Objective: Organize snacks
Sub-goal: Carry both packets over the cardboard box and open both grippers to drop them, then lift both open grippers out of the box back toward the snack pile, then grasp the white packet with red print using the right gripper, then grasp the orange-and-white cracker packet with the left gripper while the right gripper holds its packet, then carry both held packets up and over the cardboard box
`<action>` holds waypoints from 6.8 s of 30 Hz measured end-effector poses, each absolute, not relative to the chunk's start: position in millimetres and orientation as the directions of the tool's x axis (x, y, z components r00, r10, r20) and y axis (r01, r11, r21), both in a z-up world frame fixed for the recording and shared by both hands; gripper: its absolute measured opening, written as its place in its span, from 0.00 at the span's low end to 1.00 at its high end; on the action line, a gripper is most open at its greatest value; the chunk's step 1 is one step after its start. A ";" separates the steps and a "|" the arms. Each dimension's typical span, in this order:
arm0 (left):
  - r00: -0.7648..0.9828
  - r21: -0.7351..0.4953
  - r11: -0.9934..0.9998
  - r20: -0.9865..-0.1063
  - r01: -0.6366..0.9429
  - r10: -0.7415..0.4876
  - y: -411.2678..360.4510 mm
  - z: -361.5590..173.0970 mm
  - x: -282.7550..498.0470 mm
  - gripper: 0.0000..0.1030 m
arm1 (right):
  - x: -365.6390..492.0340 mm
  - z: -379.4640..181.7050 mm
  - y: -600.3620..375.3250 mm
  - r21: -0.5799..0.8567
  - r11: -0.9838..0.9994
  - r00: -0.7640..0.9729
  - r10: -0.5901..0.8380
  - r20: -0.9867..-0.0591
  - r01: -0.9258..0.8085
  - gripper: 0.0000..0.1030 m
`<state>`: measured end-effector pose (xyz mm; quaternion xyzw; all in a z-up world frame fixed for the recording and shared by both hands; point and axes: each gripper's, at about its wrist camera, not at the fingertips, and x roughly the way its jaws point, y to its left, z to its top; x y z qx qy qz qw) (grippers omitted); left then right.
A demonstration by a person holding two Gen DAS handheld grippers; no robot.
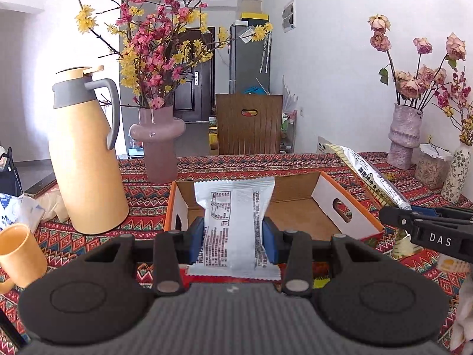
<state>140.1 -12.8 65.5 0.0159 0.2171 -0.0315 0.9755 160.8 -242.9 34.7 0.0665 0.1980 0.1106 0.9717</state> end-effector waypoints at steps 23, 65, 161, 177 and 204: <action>0.757 0.080 0.997 -0.650 -0.024 0.071 -0.7 11.7 276.9 0.40 | 310.9 -4.6 -213.0 0.090 0.983 0.756 0.180 -0.629 -0.159 0.31; 0.895 -0.004 1.000 -0.445 0.002 -0.004 9.2 43.3 151.7 1.00 | 160.4 34.5 -238.7 0.067 0.975 0.893 0.219 -0.393 -0.210 1.00; 0.754 0.013 1.000 -0.657 0.004 0.005 32.8 -49.2 47.8 1.00 | 70.1 -43.2 -291.8 0.155 0.988 0.862 0.078 -0.501 0.001 0.41; 0.736 -0.013 1.000 -0.677 0.009 -0.015 39.8 -53.8 48.3 0.70 | 63.9 -46.0 -291.7 0.169 0.986 0.856 0.092 -0.509 -0.005 0.42; 0.759 -0.035 0.996 -0.645 0.084 -0.087 29.3 -37.9 14.5 0.60 | 48.1 -35.0 -289.1 0.171 0.985 0.871 0.099 -0.481 -0.018 0.42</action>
